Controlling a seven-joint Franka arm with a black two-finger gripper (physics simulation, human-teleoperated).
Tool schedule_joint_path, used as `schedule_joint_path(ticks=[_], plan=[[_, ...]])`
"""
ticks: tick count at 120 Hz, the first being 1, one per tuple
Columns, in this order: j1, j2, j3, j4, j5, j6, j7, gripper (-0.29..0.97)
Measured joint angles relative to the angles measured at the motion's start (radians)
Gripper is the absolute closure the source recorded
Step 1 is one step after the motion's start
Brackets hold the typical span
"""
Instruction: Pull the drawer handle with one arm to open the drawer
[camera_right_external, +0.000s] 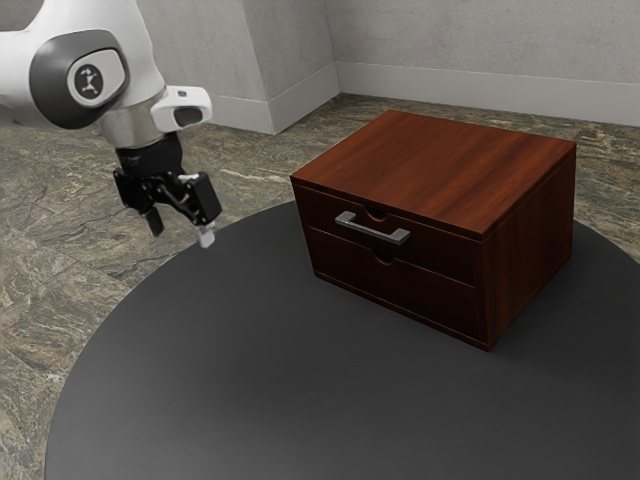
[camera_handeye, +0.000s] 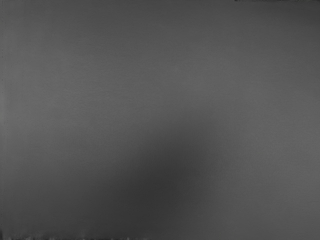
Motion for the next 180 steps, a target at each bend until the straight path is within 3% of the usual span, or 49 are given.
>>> schedule_joint_path(ticks=[37, 48, 65, 80, 111, 129, 145, 180], plan=[[0.069, -0.007, 0.006, 0.006, -0.009, -0.004, 0.002, 0.00], [0.099, -0.096, -0.049, 0.137, 0.006, -0.056, -0.042, 0.00], [-0.098, -0.106, -0.095, 0.177, 0.006, -0.093, -0.281, 0.00], [-0.099, -0.052, -0.098, 0.165, -0.004, -0.056, -0.515, 0.00], [-0.106, -0.049, -0.102, 0.139, -0.005, 0.005, -0.874, 0.00], [-0.154, -0.160, -0.103, -0.164, -0.024, 0.199, -1.025, 0.00], [-0.154, -0.200, -0.102, -0.324, -0.043, 0.390, -1.140, 0.00], [-0.155, -0.209, -0.100, -0.447, -0.052, 0.665, -1.326, 0.00]])
